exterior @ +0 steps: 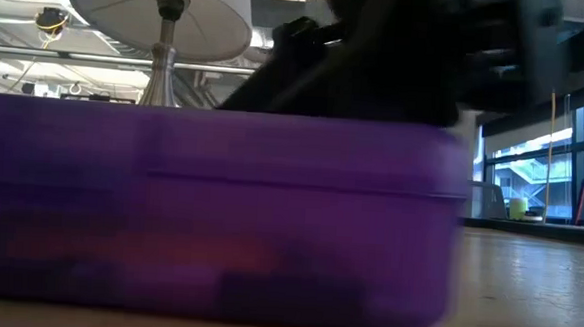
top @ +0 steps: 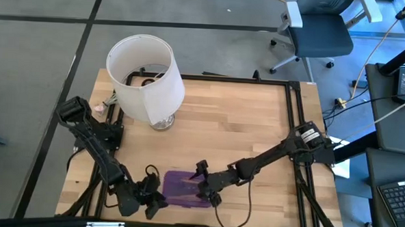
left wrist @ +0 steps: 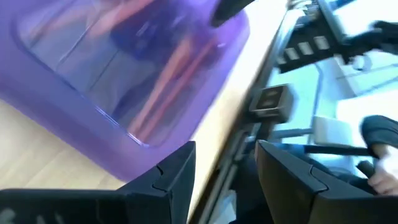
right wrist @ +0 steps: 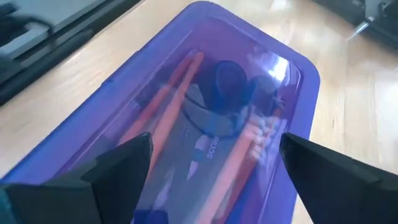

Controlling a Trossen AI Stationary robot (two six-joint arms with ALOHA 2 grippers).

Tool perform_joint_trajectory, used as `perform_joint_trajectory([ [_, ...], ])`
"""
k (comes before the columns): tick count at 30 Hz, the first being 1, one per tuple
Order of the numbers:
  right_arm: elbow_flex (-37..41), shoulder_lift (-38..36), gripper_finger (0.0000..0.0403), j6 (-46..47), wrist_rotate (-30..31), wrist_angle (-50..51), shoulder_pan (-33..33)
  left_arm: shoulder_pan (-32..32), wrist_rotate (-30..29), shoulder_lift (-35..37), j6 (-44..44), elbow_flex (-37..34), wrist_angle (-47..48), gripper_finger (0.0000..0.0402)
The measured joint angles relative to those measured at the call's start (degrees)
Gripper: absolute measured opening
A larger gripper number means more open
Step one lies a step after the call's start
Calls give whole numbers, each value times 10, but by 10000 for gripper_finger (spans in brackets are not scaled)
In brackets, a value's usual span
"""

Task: Pick & place school supplies into a supply box
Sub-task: Close the purple supply box, then return to Home Position

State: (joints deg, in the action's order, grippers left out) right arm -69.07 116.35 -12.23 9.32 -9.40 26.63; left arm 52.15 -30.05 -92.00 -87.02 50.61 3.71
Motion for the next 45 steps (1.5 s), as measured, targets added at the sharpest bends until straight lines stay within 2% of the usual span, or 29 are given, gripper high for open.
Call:
perform_joint_trajectory([
  [4, 4, -42, 359, -1, 0, 29, 7, 7, -36, 39, 122, 0, -19, 160],
  [7, 3, -87, 359, 35, 0, 61, 13, 4, -39, 67, 244, 0, -78, 160],
  [11, 1, -140, 359, 94, 2, 121, 27, -23, 27, 99, 389, 0, -157, 160],
  [14, 4, -170, 359, 128, 6, 147, 44, -53, 108, 110, 478, 0, -185, 160],
  [16, 30, -191, 359, 148, 43, 135, 57, -75, 166, 113, 536, 0, -201, 160],
  [20, 119, -244, 359, 209, 160, 83, 81, -118, 283, 116, 642, 0, -231, 160],
  [22, 155, -273, 359, 244, 182, 50, 90, -133, 322, 124, 668, 0, -231, 160],
  [25, 197, -301, 359, 284, 181, 3, 100, -147, 349, 131, 688, 0, -231, 160],
  [28, 216, -312, 359, 282, 181, -29, 104, -148, 348, 132, 691, 0, -232, 160],
  [35, 216, -308, 359, 282, 185, -34, 104, -146, 343, 132, 688, 0, -226, 160],
  [39, 216, -308, 356, 272, 237, -31, 104, -148, 338, 132, 689, 0, -204, 160],
  [42, 216, -308, 334, 273, 233, -31, 103, -149, 318, 132, 692, 0, -170, 160],
  [45, 216, -308, 293, 272, 221, -29, 104, -148, 284, 132, 710, 0, -155, 160],
])
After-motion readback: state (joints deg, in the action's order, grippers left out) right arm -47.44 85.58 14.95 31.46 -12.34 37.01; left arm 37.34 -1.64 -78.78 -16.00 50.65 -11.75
